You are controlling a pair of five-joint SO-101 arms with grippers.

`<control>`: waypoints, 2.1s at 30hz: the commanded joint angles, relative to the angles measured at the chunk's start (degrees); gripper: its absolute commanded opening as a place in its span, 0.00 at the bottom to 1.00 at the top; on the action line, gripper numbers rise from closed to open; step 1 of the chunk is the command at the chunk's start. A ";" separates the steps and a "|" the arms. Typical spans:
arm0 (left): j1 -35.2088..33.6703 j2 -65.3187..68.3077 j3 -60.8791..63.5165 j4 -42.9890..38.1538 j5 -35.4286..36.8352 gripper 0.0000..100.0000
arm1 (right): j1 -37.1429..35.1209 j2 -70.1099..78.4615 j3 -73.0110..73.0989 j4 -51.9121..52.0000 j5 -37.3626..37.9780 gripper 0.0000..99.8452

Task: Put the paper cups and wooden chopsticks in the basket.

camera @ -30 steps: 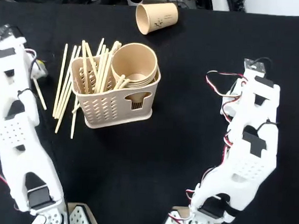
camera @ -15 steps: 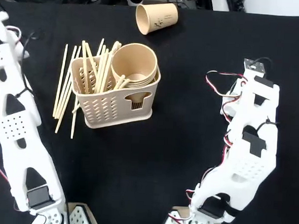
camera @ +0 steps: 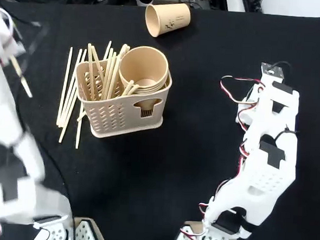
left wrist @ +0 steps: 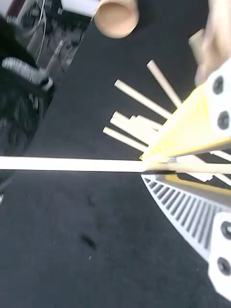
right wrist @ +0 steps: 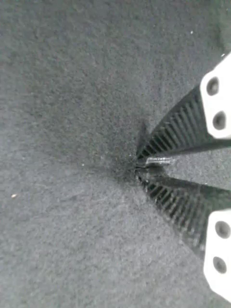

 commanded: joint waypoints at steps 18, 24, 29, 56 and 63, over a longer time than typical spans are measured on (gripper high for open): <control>26.15 -86.51 111.96 -88.88 -0.88 0.03 | 0.09 -1.36 0.31 -0.18 0.35 0.01; 25.71 -80.88 116.44 -89.05 -0.88 0.03 | 0.09 -1.36 0.31 -0.18 0.35 0.01; 25.63 -75.34 117.41 -88.97 -0.44 0.12 | 0.09 -1.36 0.31 -0.18 0.35 0.01; 1.71 -15.74 61.58 -49.32 0.00 0.20 | 0.09 -1.36 0.31 -0.18 0.26 0.01; 1.63 19.69 33.80 -36.40 -7.74 0.20 | 0.09 -1.36 0.31 -0.18 0.35 0.01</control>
